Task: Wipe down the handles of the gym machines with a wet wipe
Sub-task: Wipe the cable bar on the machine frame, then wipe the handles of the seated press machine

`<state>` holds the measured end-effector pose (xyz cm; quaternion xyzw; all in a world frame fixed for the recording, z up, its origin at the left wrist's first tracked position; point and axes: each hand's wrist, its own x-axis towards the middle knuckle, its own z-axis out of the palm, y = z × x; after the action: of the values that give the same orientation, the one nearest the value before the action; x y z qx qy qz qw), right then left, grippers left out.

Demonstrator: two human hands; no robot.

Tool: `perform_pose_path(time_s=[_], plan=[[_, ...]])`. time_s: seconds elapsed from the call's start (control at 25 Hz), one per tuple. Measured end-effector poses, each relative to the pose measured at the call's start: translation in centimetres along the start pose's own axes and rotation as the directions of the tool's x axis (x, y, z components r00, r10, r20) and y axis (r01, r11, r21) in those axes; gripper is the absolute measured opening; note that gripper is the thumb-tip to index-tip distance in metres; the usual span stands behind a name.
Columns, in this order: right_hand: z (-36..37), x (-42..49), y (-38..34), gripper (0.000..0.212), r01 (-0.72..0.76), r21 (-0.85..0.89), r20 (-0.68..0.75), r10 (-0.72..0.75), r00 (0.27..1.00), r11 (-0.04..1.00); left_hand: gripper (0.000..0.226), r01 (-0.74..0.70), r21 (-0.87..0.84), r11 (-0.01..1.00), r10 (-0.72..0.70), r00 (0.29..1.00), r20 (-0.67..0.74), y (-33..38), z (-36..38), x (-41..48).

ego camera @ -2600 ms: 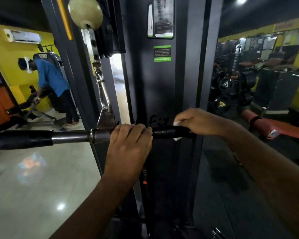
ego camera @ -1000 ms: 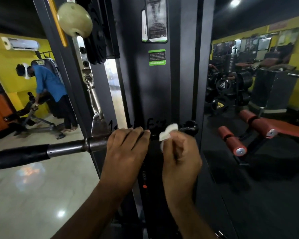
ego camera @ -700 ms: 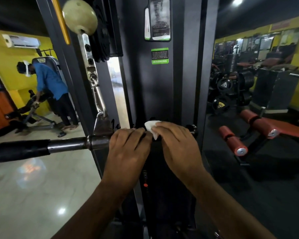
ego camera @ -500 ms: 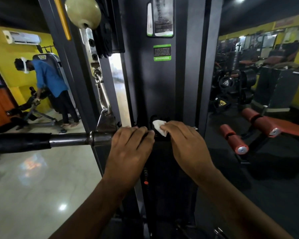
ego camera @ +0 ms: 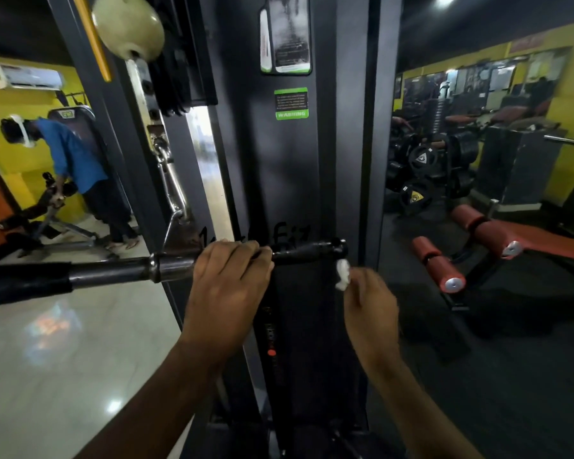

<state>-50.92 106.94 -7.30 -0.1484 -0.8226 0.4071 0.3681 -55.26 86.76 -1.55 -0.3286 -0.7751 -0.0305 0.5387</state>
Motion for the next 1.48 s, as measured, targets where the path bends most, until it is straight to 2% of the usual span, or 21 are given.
perform_pose_path(time_s=[0.12,0.2,0.28,0.4,0.56,0.68,0.8,0.92,1.0,1.08,1.12,1.2,1.32,1.48], plan=[[0.9,-2.1,-1.5,0.017,-0.254,0.345,0.104,0.232,0.967,0.904,0.031,-0.022,0.018,1.000,0.021,0.997,0.070,-0.3,0.9,0.2],[1.6,-3.1,-2.1,0.013,-0.313,0.439,0.206,0.245,0.947,0.842,0.036,-0.074,0.003,0.997,0.073,0.992,0.104,0.1,0.9,0.8],[2.6,-3.9,-2.9,0.011,-0.347,0.495,0.298,0.219,0.929,0.797,0.030,-0.082,-0.085,0.993,0.089,0.993,0.081,0.8,0.0,1.5],[4.5,-5.6,-4.1,0.012,-0.349,0.491,0.432,0.125,0.893,0.798,0.024,0.000,-0.199,0.980,0.010,0.999,0.049,2.0,-2.9,1.1],[6.7,-9.8,-7.5,0.014,-0.337,0.500,0.583,-0.022,0.812,0.798,0.019,0.138,-0.159,0.978,-0.124,0.988,0.095,1.0,-8.7,-4.1],[9.1,-14.0,-10.1,0.018,-0.350,0.447,0.686,-0.064,0.725,0.823,0.020,0.309,-0.057,0.949,-0.295,0.939,0.177,-0.8,-13.2,-9.9],[11.3,-19.0,-13.9,0.014,-0.357,0.401,0.754,-0.083,0.651,0.844,0.022,0.550,0.040,0.834,-0.544,0.810,0.219,-3.0,-18.4,-15.9],[13.4,-25.3,-19.0,0.012,-0.317,0.405,0.805,-0.170,0.568,0.857,0.022,0.700,0.184,0.690,-0.722,0.648,0.242,-6.5,-25.1,-22.3],[15.6,-29.4,-21.9,0.009,-0.270,0.419,0.813,-0.225,0.537,0.867,0.021,0.783,0.258,0.566,-0.821,0.510,0.255,-9.0,-29.7,-26.3],[18.6,-34.7,-25.5,0.005,-0.160,0.421,0.817,-0.297,0.494,0.893,0.020,0.848,0.332,0.413,-0.908,0.353,0.227,-11.8,-35.6,-31.4],[20.1,-37.4,-27.4,0.008,-0.112,0.419,0.820,-0.322,0.473,0.901,0.020,0.856,0.371,0.360,-0.931,0.302,0.206,-13.2,-38.4,-34.1],[23.0,-42.3,-30.8,0.014,-0.050,0.442,0.820,-0.380,0.428,0.896,0.020,0.853,0.436,0.289,-0.956,0.231,0.182,-16.1,-43.4,-39.2],[26.6,-47.4,-34.9,0.008,0.027,0.463,0.816,-0.437,0.379,0.886,0.021,0.857,0.473,0.204,-0.974,0.131,0.183,-19.9,-48.2,-44.4],[34.1,-52.9,-40.0,0.019,0.050,0.483,0.827,-0.475,0.302,0.874,0.022,0.855,0.493,0.160,-0.980,0.077,0.185,-27.1,-51.3,-49.6]])
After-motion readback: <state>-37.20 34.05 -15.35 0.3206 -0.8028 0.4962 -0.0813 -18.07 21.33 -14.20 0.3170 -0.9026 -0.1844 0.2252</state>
